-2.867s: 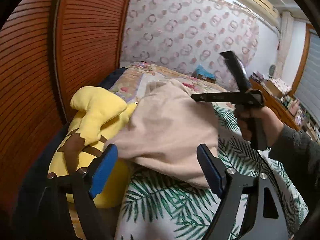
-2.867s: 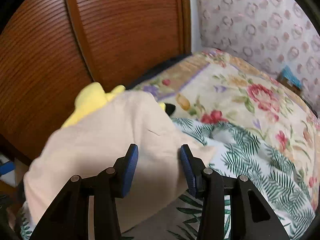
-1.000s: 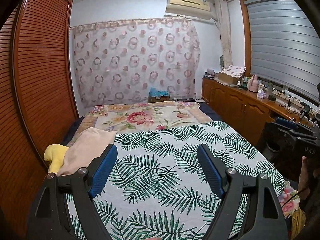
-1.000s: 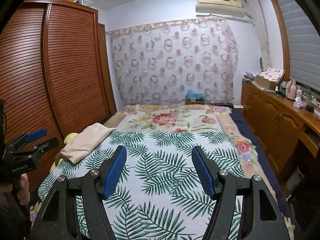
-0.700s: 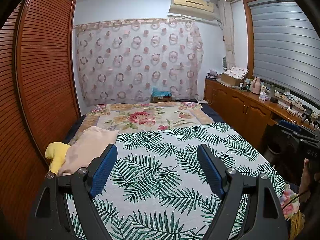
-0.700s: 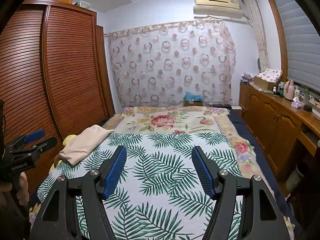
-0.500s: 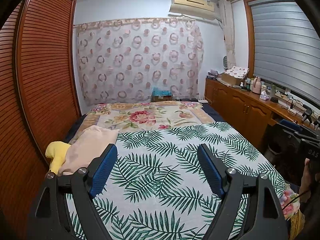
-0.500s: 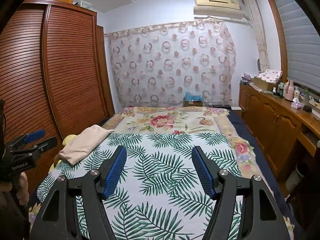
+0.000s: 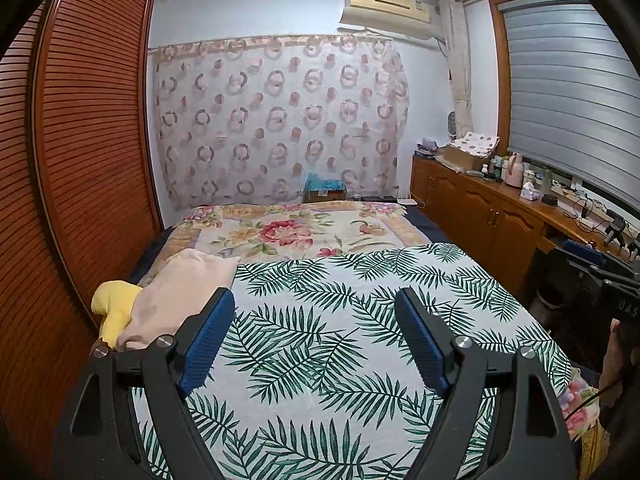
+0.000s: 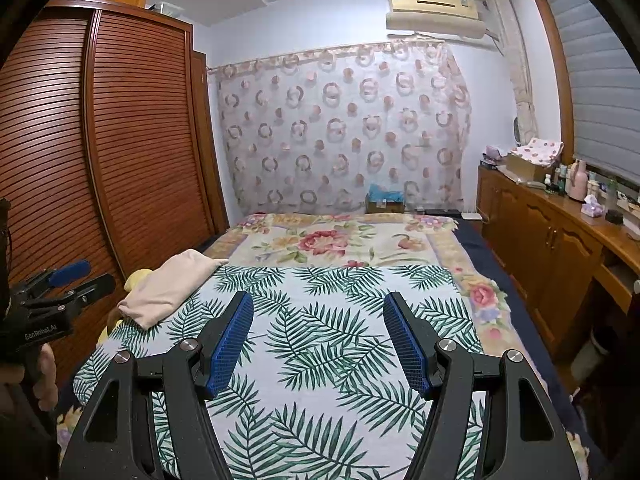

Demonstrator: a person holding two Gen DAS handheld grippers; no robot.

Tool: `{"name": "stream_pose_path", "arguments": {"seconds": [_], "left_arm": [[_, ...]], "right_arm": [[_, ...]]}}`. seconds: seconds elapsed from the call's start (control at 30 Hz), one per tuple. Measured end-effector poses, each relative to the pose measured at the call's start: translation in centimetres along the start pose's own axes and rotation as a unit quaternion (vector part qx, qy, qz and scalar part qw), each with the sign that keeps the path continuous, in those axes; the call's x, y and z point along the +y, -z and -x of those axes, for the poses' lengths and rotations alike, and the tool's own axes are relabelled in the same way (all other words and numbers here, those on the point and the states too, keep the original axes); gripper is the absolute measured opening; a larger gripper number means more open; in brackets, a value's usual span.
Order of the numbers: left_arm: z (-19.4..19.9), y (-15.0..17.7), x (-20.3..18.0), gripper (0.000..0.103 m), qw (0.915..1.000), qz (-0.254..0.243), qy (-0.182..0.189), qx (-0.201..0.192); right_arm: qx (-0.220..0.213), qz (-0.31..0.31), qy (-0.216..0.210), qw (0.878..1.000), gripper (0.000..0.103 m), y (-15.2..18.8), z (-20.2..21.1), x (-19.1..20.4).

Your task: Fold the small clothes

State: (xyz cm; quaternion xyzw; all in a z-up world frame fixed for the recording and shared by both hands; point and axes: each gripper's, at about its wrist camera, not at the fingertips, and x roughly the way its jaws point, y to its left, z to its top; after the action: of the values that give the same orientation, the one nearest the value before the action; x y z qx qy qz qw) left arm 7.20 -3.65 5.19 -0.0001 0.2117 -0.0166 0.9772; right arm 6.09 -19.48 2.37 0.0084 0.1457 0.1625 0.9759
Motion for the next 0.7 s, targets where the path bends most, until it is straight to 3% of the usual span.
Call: {"name": "stream_pose_path", "arguments": {"seconds": [0.7], "left_arm": [[-0.09,0.07,0.26,0.083,1.0000,0.001,0.000,0.000]], "right_arm": [[-0.001,0.001,0.000,1.000,0.069,-0.32,-0.05,-0.91]]}}
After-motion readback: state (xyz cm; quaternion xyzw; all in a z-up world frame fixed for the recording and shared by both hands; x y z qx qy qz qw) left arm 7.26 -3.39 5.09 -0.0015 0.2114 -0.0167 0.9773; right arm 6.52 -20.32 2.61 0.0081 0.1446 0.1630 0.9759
